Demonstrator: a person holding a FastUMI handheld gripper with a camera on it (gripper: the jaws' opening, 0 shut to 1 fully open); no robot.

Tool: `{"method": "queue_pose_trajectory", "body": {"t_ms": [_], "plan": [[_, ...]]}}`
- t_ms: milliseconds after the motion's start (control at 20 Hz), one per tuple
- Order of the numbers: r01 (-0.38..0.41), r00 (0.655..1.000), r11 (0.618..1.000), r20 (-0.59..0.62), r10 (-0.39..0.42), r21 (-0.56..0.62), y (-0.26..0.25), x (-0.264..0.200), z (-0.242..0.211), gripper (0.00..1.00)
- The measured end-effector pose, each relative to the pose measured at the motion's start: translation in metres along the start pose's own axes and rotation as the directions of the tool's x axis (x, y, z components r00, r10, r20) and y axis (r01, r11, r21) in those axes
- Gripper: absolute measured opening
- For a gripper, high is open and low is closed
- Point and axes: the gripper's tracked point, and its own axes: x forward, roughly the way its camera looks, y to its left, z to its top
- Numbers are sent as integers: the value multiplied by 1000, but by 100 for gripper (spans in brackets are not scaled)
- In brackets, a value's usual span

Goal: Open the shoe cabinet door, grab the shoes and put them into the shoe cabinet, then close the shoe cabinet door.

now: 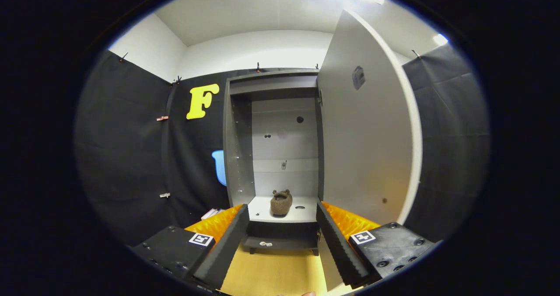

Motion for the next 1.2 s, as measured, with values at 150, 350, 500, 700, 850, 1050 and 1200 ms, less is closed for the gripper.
{"method": "queue_pose_trajectory", "body": {"t_ms": [150,350,500,700,850,1050,1200], "plan": [[-25,1000,1000,8,25,-2,-7,-31,-8,98],[-55,998,998,37,55,-6,-22,-63,-10,98],[-29,998,999,56,31,-39,-51,-79,-10,98],[65,997,995,47,-62,-70,-111,-87,-13,98],[131,991,990,38,-129,-59,-158,-80,-14,98],[205,979,977,8,-205,-51,-217,-54,-27,98],[242,970,970,-13,-243,-37,-254,-29,-34,98]]}}
